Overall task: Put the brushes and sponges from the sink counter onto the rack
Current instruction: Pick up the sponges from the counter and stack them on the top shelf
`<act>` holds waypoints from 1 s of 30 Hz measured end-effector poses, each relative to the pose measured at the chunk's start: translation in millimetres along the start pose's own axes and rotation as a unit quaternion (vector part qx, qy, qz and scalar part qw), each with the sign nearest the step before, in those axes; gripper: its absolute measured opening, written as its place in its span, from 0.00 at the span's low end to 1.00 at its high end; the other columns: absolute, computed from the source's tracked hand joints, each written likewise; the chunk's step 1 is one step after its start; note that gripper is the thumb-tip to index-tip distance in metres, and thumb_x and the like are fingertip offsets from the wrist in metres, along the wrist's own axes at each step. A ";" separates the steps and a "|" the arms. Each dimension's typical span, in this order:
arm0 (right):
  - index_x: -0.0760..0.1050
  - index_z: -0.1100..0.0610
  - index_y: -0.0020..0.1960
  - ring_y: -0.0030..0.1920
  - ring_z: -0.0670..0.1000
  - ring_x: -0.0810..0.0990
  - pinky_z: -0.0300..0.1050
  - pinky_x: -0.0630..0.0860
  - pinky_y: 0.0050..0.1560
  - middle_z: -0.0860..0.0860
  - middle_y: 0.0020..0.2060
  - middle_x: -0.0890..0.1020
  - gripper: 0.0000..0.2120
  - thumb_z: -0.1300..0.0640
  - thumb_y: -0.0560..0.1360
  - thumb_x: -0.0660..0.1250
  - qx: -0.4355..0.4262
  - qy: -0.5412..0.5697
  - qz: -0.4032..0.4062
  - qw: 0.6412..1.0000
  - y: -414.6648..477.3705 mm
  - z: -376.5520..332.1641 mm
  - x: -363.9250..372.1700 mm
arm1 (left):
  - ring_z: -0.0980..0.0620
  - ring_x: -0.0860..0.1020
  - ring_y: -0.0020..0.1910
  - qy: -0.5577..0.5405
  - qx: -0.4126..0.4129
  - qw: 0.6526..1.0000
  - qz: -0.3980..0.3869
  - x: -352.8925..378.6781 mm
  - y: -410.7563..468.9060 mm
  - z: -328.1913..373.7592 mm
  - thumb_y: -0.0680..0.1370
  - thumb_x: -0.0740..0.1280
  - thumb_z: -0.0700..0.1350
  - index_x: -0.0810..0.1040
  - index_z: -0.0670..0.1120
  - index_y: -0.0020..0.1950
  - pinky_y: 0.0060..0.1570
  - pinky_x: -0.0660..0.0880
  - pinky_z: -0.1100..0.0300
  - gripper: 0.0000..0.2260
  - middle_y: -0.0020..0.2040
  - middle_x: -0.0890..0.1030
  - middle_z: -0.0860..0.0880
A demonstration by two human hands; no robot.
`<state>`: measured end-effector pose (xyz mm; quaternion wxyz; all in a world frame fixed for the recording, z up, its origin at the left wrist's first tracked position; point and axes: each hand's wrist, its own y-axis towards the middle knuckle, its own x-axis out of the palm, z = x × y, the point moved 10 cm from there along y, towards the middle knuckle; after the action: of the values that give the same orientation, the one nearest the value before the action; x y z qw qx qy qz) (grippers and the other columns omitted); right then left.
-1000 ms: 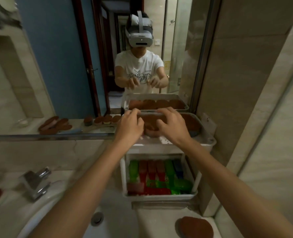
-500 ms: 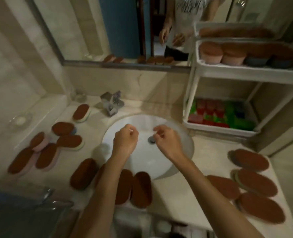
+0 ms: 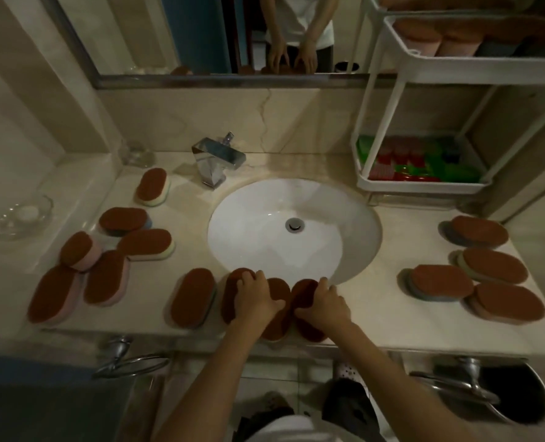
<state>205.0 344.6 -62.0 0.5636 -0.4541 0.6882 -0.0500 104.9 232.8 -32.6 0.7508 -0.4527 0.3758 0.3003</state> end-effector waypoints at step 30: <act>0.53 0.48 0.75 0.58 0.65 0.73 0.53 0.72 0.59 0.61 0.60 0.71 0.38 0.52 0.71 0.69 -0.184 0.002 0.333 0.925 -19.1 6.0 -313.5 | 0.41 0.65 0.69 -0.066 0.280 0.941 0.179 -159.8 -13.4 270.3 0.72 0.70 0.42 0.49 0.49 0.78 0.68 0.65 0.51 0.40 0.73 0.58 0.45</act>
<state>205.8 549.8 175.9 0.4529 -0.2942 0.7981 0.2672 108.6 454.4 190.2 0.8041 -0.1285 0.4690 0.3419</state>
